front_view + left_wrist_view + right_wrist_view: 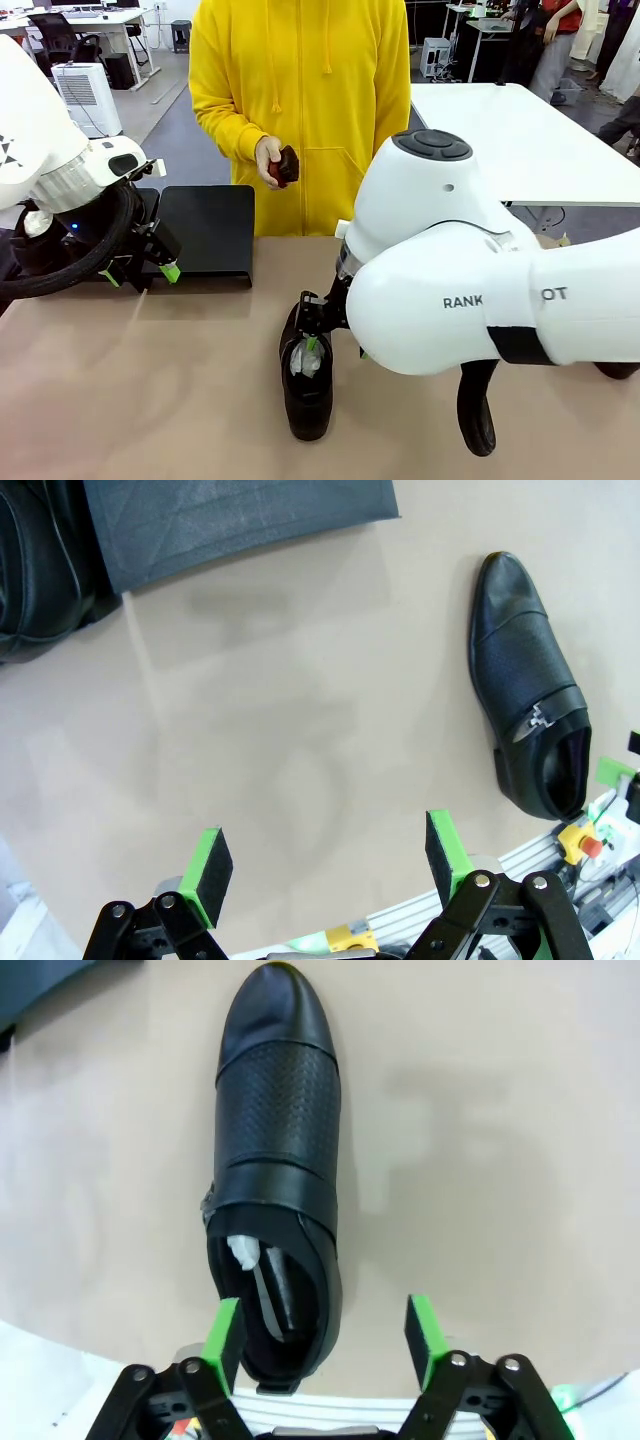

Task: Organize the shoes by placing them on the stand.
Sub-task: Pick up one Shoe and place it in the middle of the table, then place the Shoe from the middle of the table onto the Shoes Stand.

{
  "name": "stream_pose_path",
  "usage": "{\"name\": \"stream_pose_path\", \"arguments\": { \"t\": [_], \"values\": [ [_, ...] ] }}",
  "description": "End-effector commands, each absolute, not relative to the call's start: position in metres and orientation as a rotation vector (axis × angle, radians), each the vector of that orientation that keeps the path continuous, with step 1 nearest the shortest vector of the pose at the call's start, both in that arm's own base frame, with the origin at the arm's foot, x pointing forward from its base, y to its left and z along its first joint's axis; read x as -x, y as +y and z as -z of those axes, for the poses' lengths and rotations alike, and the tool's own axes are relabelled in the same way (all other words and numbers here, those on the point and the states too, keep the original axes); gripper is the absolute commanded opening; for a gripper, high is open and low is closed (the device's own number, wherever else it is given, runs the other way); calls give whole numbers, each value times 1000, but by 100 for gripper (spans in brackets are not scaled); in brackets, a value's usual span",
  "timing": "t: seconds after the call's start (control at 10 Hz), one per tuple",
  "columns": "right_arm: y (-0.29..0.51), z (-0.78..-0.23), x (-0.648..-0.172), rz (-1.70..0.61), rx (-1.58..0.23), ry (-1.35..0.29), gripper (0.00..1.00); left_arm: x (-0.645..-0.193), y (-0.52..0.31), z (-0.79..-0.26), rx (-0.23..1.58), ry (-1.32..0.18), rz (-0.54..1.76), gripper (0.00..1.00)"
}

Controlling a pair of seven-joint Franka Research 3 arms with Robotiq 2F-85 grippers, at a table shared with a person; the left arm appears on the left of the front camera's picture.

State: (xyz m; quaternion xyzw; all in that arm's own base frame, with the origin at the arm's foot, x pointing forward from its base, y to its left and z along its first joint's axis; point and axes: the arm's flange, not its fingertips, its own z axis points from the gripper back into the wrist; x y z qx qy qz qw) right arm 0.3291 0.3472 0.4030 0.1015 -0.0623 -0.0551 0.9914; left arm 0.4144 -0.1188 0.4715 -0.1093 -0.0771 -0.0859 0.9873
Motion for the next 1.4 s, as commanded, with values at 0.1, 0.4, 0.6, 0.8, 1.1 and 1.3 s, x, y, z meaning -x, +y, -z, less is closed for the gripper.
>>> {"name": "stream_pose_path", "arguments": {
  "t": [0.1, 0.4, 0.6, 0.8, 1.1, 1.3],
  "values": [
    [349, -397, -334, 115, -200, -128, 100, -414, -117, -473, 232, -156, 172, 100],
    [349, -397, -334, 115, -200, -128, 100, -414, -117, -473, 232, -156, 172, 100],
    [349, -397, -334, 115, -200, -128, 100, -414, -117, -473, 232, -156, 172, 100],
    [349, -397, -334, 115, -200, -128, 100, -414, -117, -473, 232, -156, 172, 100],
    [314, -421, -336, 145, -258, -100, 100, -414, -119, -472, 219, -155, 172, 100],
    [235, -462, -349, 379, -246, -222, 100, -406, -162, -462, 239, -182, 196, 100]
  ]
}}
